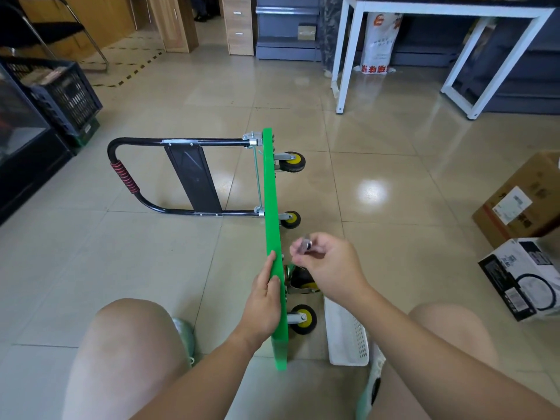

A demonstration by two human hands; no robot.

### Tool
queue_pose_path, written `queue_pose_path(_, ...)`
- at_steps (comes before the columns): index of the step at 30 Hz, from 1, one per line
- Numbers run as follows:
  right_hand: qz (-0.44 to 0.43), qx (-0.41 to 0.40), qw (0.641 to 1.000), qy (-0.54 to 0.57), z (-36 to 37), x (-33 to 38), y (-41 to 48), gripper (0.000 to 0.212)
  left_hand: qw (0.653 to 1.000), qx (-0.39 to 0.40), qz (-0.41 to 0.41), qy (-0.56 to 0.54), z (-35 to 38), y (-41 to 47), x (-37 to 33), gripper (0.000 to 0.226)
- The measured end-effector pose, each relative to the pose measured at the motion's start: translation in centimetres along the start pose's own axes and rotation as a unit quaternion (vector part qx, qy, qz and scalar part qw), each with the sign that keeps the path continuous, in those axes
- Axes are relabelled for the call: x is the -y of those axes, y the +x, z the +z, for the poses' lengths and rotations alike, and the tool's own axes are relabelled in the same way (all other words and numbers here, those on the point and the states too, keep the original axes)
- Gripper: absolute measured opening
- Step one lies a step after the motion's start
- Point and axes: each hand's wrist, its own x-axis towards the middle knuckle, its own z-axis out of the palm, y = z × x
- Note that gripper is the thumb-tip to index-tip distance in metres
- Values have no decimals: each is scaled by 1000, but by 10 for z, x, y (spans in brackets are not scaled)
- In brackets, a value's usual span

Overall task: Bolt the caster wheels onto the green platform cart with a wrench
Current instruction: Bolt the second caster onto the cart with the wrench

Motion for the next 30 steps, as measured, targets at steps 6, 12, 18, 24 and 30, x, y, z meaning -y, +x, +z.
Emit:
queue_pose_path(6, -15, -43, 998, 37, 6, -38, -48, 34, 1000, -3, 5, -9, -1, -1, 0, 52)
queue_pose_path(12, -29, -38, 998, 52, 18, -61, -59, 56, 1000, 2, -5, -30, -1, -1, -8, 52)
queue_pose_path(18, -19, -13, 1000, 2, 23, -61, -43, 58, 1000, 6, 5, -29, -2, -2, -5, 50)
queue_pose_path(24, -1, 12, 999, -36, 22, -35, 3, 31, 1000, 4, -4, -6, -2, -2, -3, 51)
queue_pose_path(30, 56, 65, 992, -94, 19, -21, 57, 22, 1000, -2, -11, 4, -1, 0, -4, 53)
